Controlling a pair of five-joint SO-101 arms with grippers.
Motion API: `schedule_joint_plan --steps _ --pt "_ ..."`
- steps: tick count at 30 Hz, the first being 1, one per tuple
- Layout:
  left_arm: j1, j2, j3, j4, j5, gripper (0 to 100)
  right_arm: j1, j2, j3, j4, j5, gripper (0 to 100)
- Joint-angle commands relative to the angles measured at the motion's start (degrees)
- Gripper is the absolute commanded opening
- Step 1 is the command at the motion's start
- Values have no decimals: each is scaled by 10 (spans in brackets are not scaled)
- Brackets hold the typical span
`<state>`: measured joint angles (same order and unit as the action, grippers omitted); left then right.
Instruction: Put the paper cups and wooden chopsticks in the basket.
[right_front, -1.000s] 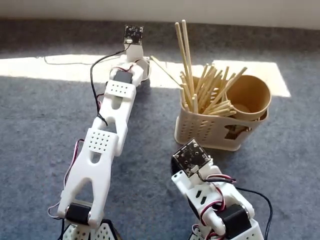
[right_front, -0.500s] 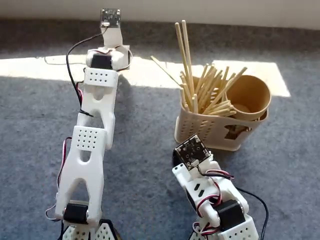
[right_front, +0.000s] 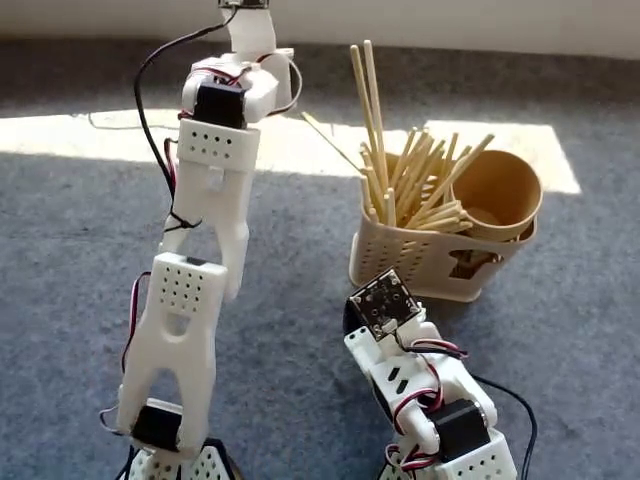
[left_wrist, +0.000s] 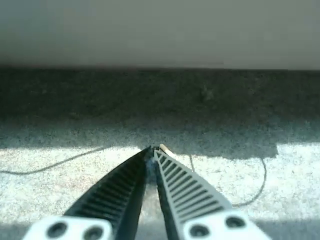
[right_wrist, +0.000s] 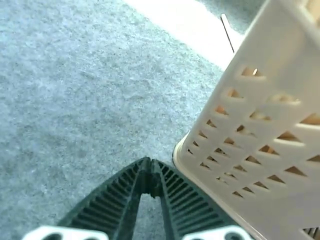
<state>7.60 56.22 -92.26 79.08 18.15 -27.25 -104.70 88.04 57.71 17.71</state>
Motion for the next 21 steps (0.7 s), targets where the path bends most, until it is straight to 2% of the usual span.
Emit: schedule_joint_plan --steps 1,15,21 --pt "35 -63 -31 1 38 7 4 -6 -1 -12 5 6" --pt "152 -74 -31 -18 39 7 4 -6 -1 -12 5 6" --pt "192 -112 -31 -3 38 7 4 -6 -1 -12 5 6"
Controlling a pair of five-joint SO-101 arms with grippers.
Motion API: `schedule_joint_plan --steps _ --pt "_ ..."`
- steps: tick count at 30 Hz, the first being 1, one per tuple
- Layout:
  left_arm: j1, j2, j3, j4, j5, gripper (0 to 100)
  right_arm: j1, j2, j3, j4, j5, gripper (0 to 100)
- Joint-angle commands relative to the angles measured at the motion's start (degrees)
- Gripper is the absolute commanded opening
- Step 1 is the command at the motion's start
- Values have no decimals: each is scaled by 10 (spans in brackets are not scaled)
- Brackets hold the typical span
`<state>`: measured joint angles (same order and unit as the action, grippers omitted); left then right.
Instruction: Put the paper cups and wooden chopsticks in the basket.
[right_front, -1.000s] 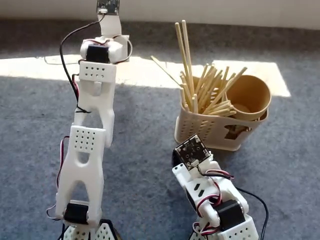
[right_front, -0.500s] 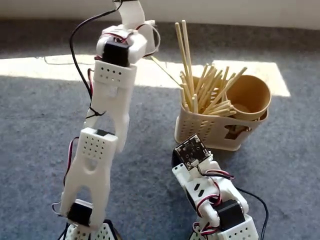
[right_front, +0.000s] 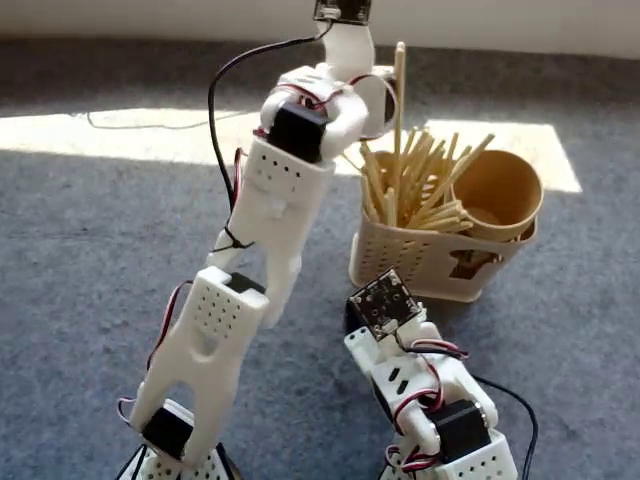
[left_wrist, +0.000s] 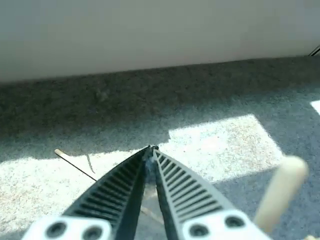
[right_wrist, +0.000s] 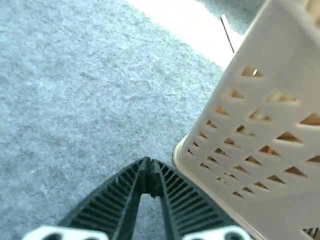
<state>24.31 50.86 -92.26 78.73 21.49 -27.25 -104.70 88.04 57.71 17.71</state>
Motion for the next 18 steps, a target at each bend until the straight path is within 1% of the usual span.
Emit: schedule_joint_plan --steps 1,7,11,18 --pt "29 -66 -31 8 4 7 4 -6 -1 -12 5 6" --pt "70 -101 -31 84 1 7 4 -6 -1 -12 5 6" --pt "82 -114 -31 131 0 7 4 -6 -1 -12 5 6" --pt "87 -176 -31 142 -2 7 4 -6 -1 -12 5 6"
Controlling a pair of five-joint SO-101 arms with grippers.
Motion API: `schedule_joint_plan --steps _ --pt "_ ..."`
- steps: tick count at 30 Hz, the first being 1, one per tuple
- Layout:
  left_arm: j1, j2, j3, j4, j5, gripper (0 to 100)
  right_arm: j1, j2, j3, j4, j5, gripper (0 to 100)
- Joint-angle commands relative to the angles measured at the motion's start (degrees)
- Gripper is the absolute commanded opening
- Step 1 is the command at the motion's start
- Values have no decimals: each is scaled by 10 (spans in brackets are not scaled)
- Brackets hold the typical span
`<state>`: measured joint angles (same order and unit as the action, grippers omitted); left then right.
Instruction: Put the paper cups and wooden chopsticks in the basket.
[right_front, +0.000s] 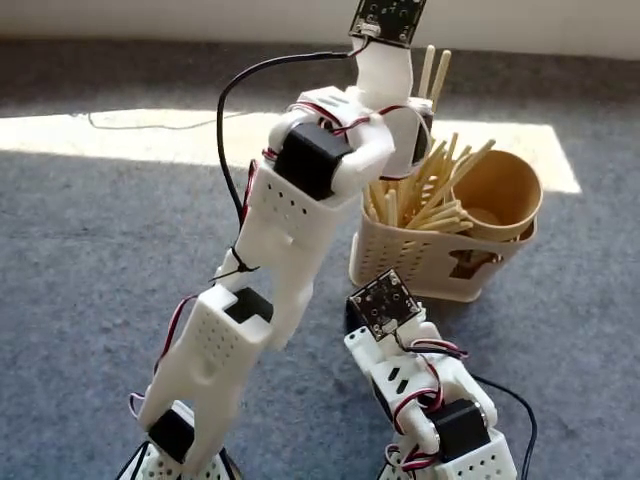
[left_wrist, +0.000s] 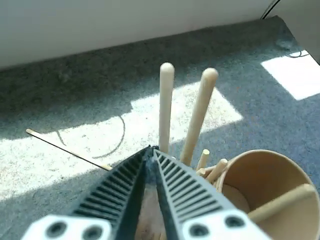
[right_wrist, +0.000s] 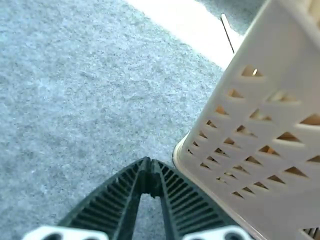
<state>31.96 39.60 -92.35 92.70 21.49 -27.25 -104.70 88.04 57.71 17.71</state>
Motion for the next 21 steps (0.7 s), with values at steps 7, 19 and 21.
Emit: schedule_joint_plan --steps 7,19,21 --pt "11 -154 -29 28 -68 7 4 -6 -1 -12 5 6" --pt "6 -342 -26 76 -150 7 4 -6 -4 -8 5 6" --pt "6 -367 -25 78 -171 7 4 -6 -4 -8 5 6"
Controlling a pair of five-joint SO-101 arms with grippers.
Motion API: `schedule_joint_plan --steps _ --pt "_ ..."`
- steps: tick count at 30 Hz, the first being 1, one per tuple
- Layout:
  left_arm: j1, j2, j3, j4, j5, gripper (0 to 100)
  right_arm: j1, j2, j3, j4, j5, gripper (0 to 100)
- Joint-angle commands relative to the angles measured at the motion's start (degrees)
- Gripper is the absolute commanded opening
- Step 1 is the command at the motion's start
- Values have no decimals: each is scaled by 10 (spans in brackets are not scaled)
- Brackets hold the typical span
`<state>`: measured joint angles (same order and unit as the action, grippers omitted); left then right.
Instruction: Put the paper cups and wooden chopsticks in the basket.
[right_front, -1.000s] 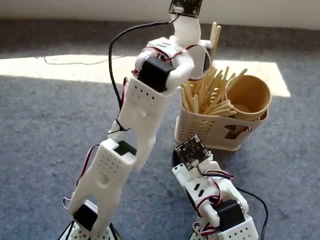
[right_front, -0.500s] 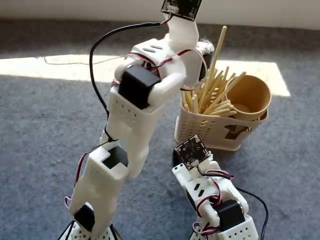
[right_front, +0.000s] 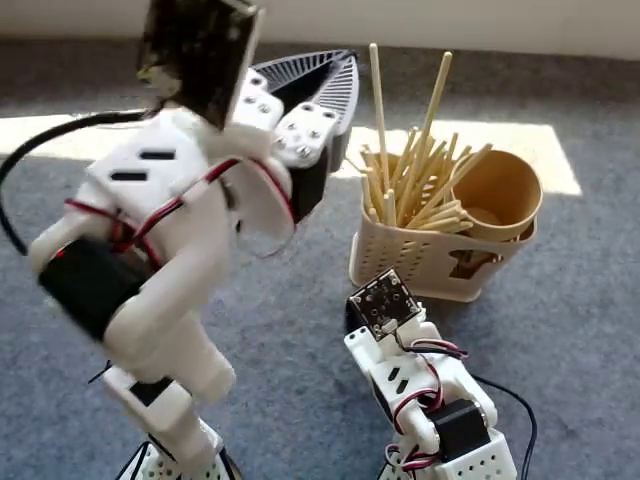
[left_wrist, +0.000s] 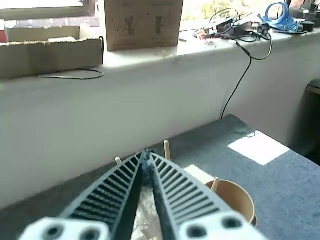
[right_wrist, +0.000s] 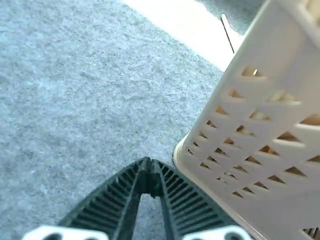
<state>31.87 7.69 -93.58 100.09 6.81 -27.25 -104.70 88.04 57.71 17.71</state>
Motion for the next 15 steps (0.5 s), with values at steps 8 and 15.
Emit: schedule_joint_plan --steps 8,15 --pt "-36 -133 2 10 -84 6 4 -6 -5 -8 5 6" --pt "-52 -291 210 9 -89 6 4 -6 -5 -6 4 6"
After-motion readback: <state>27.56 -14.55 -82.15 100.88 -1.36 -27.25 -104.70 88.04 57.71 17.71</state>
